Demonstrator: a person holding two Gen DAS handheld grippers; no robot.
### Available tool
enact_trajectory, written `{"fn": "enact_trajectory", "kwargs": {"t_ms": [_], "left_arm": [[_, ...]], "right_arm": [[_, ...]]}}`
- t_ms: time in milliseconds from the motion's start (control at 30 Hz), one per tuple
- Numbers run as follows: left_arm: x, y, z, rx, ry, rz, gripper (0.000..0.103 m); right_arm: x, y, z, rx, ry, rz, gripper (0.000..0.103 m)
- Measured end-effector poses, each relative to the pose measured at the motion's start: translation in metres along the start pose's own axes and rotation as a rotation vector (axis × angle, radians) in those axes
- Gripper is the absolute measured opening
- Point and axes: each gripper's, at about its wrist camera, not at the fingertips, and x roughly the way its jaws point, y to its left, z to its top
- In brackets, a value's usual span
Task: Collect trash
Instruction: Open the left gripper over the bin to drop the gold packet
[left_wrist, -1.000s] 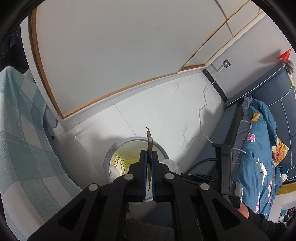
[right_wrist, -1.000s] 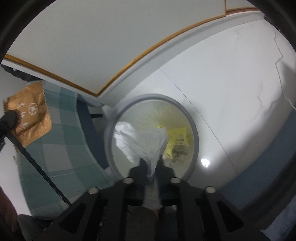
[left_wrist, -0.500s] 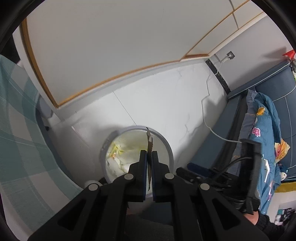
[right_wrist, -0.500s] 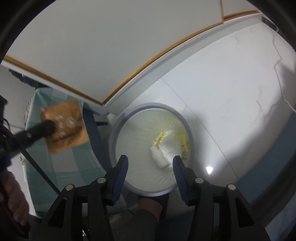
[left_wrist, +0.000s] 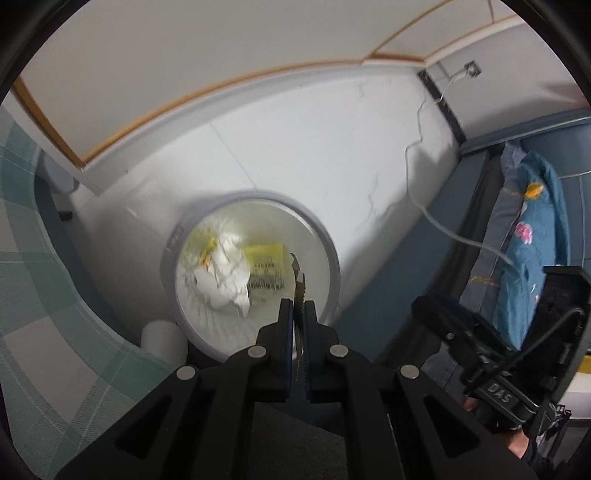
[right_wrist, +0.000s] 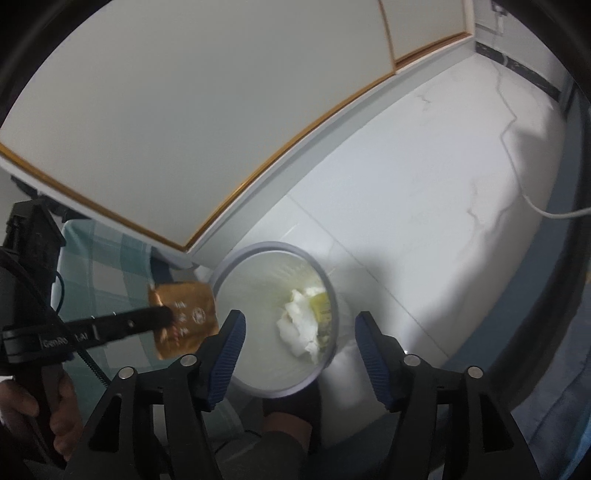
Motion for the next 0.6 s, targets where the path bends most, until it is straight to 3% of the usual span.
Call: {"fn": "enact_trajectory", "kwargs": {"t_ms": [67,267,433,600], "left_arm": [[0.004,-0.004,-0.001,0.020,0.007,0.037,0.001],[-0.002,0.004,-0.004,-0.011,0.023,0.058,0.005],[-0.022,0.013,-0.014,-0.056,-0.049,0.078,0.041],[-0.052,0.021,-0.026,-0.078,-0.162,0.099,0.045]], "right_arm": [[-0.003,-0.006,0.001,0.033,-0.004,-0.014,0.063],[-0.010,-0.007,0.002,0.026,-0.017,-0.023,0.066],[-0.014,0.004,0.001,-0.002,-0.012,-0.010,0.068],[-0.025,0.021,0.002,-0.041,-0.024,0.001,0.074]]}}
